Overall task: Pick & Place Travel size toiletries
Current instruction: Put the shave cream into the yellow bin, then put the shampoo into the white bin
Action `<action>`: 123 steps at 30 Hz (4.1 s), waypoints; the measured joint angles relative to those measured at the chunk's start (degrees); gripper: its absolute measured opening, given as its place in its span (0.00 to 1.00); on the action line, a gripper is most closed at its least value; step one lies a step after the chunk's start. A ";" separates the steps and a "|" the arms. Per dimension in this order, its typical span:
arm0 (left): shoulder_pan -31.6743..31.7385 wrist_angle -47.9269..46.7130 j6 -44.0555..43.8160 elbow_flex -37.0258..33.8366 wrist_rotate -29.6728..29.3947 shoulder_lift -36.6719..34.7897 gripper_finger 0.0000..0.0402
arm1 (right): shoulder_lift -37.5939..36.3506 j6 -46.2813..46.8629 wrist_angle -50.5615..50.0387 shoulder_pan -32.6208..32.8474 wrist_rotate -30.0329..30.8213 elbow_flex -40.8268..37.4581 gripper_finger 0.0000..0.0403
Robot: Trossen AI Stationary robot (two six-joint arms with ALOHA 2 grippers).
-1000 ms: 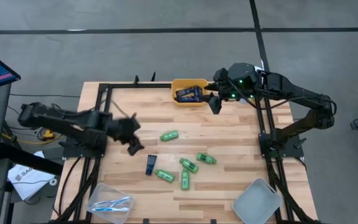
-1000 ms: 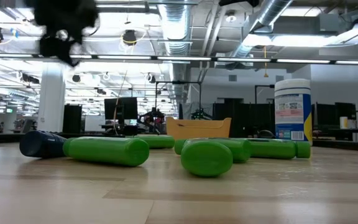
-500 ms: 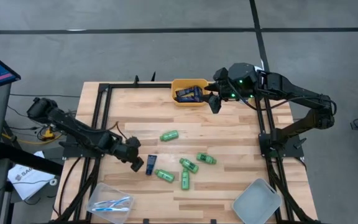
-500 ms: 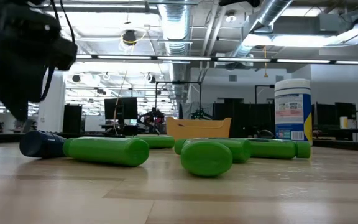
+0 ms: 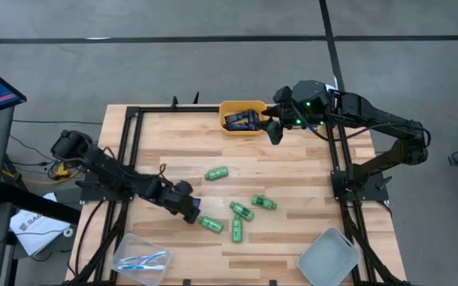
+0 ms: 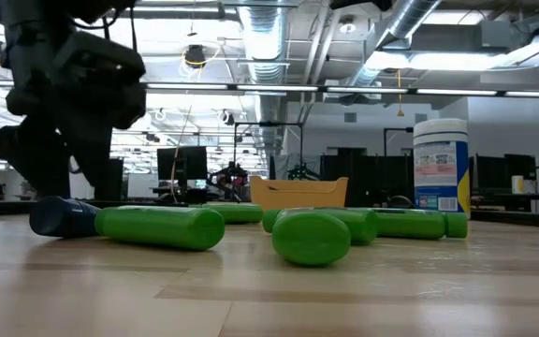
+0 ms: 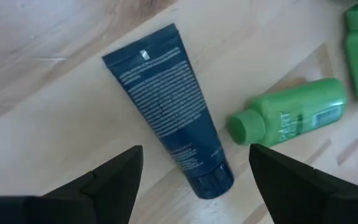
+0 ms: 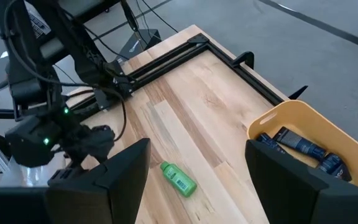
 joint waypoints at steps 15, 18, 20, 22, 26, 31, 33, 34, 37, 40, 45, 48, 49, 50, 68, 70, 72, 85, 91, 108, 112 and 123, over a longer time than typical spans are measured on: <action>-0.49 0.22 -0.02 0.48 3.56 5.44 0.67 | 0.00 0.00 -0.04 -0.06 0.00 0.00 0.63; -0.49 0.15 1.10 -0.07 3.43 5.44 0.58 | 0.00 -0.24 -0.06 -0.08 0.00 -0.02 0.63; -0.51 0.03 2.16 -0.37 3.20 5.46 0.52 | 0.00 -0.43 -0.06 -0.08 0.02 0.00 0.63; -0.53 -0.22 2.94 -0.43 3.17 5.49 0.47 | 0.00 -0.44 -0.06 -0.08 0.02 -0.02 0.63; -0.49 -0.69 3.55 -0.47 3.10 5.51 0.39 | 0.00 -0.61 -0.06 -0.08 0.02 -0.02 0.63; -0.01 -1.17 3.86 -0.47 3.17 5.16 0.30 | 0.00 -0.61 -0.04 -0.08 0.02 -0.01 0.63; 0.23 -1.47 4.74 -0.47 3.17 4.54 0.30 | 0.00 -0.61 -0.04 -0.08 0.02 -0.01 0.63; 0.61 -1.82 5.25 -0.48 3.21 4.19 0.30 | 0.00 -0.61 -0.04 -0.08 0.02 -0.02 0.63; 1.97 -4.37 7.12 -0.75 3.30 2.65 0.31 | 0.00 -0.58 -0.04 -0.08 0.02 -0.02 0.63; 4.47 -4.25 9.63 -0.69 3.21 -0.02 0.31 | 0.00 -0.55 -0.02 -0.04 0.02 -0.02 0.63; 11.59 -4.47 17.07 -0.66 1.53 -4.92 0.30 | 0.00 -0.46 0.33 0.01 0.02 -0.02 0.63; 17.50 -4.17 22.07 -0.64 -0.63 -7.71 0.31 | 0.00 -0.46 0.53 0.01 0.02 0.00 0.63; 19.76 -3.69 23.81 -0.61 -0.84 -8.55 0.31 | 0.00 -0.44 0.53 0.01 0.02 -0.02 0.63; 21.91 -3.04 25.66 -0.58 -0.94 -9.28 0.31 | 0.00 -0.45 0.51 0.01 0.02 0.01 0.63; 49.00 20.47 55.50 11.94 0.77 -3.91 0.31 | 0.00 -0.59 0.44 0.01 0.02 0.00 0.63; 49.94 20.51 58.05 15.44 0.79 -0.77 0.31 | 0.00 -0.59 0.43 0.01 0.02 -0.02 0.63; 50.65 20.40 60.36 18.58 0.76 2.40 0.31 | 0.00 -0.59 0.42 0.01 0.02 0.01 0.63; 51.53 20.97 68.75 26.83 0.79 16.76 0.31 | 0.00 -0.88 0.40 -0.04 0.04 -0.02 0.63; 51.79 21.94 70.29 26.94 -0.98 21.33 0.31 | 0.00 -1.51 0.40 -0.04 0.04 -0.02 0.63; 53.75 22.35 71.49 26.94 -1.22 23.83 0.41 | 0.00 -2.12 0.11 0.01 0.04 0.01 0.63; 53.52 22.48 73.13 26.94 -1.02 23.63 0.56 | 0.00 -2.12 -0.28 -0.02 0.04 0.00 0.63; 53.29 21.06 72.57 26.92 -0.83 10.19 0.69 | 0.01 -0.43 -4.72 0.49 0.02 -3.55 0.63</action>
